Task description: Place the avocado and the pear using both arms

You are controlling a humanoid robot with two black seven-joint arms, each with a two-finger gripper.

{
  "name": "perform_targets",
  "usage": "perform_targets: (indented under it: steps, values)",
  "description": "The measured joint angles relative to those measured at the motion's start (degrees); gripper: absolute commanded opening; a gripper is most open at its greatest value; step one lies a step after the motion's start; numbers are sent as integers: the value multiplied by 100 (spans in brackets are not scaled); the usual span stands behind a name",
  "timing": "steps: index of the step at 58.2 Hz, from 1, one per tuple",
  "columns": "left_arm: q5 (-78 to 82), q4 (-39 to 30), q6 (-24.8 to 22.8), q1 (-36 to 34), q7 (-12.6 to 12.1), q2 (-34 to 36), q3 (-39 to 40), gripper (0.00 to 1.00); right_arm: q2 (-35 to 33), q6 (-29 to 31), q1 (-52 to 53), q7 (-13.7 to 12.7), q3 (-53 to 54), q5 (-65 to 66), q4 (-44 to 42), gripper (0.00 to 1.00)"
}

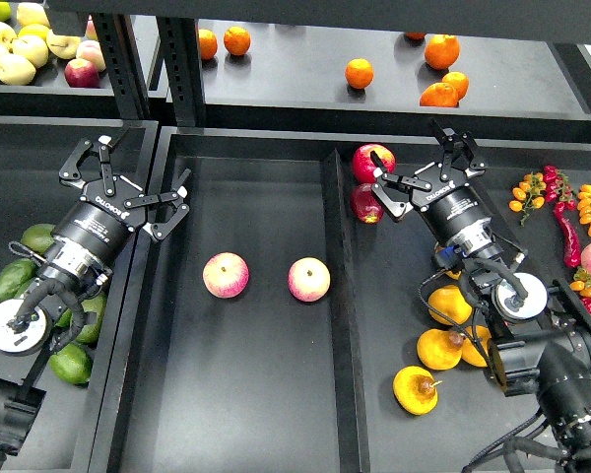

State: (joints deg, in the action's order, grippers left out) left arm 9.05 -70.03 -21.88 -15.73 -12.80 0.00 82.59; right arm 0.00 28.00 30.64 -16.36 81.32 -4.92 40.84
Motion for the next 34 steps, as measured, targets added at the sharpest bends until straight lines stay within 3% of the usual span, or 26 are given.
perform_targets:
  steps: [34]
  values:
    - [-9, -22, -17, 0, -38, 0, -19, 100, 0, 0, -1, 0, -19, 0, 112, 99]
